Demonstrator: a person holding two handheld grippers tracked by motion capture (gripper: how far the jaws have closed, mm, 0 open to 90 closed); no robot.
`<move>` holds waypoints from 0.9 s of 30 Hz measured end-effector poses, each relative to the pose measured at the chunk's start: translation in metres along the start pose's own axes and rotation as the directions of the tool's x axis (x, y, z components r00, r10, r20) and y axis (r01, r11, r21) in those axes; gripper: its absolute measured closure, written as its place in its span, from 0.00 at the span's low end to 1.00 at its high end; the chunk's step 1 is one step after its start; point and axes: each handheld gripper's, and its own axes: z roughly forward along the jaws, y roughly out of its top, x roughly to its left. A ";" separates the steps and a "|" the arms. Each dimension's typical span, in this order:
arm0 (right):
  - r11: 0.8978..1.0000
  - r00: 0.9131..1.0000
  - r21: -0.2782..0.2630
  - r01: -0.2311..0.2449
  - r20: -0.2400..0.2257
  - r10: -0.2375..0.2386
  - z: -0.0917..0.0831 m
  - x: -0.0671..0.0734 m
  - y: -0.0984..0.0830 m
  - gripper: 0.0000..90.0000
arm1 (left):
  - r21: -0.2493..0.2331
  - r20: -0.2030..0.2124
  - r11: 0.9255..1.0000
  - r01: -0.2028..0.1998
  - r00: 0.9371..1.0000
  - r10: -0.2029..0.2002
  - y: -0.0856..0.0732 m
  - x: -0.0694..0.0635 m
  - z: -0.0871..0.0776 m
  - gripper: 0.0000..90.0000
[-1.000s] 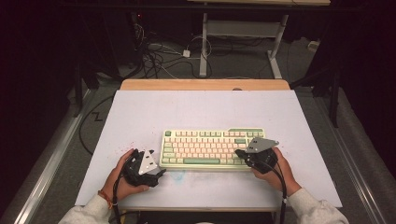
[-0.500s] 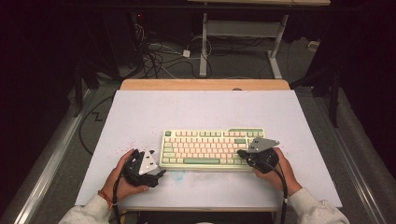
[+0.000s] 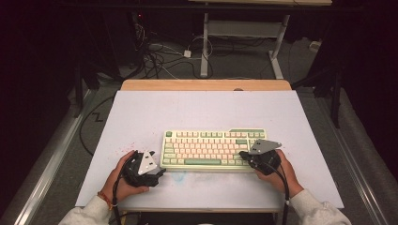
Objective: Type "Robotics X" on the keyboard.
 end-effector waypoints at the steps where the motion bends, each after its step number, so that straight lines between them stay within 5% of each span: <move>1: 1.000 1.000 -0.001 0.000 0.001 0.000 0.000 0.000 0.000 1.00 | -0.016 0.010 1.000 0.020 1.000 -0.019 0.000 0.001 -0.002 0.38; 6: 1.000 1.000 -0.004 -0.006 0.002 0.006 0.000 0.001 -0.001 1.00 | -0.048 0.058 0.995 0.085 0.995 -0.082 0.000 0.008 -0.011 0.70; 12: 1.000 1.000 -0.006 -0.005 0.005 0.005 0.000 0.001 -0.001 1.00 | -0.039 0.074 0.995 0.093 0.993 -0.090 -0.005 0.010 -0.018 0.93; 27: 1.000 1.000 -0.009 -0.003 0.011 0.003 0.000 0.002 -0.002 1.00 | -0.030 0.095 0.990 0.134 0.987 -0.131 0.002 0.014 -0.020 0.97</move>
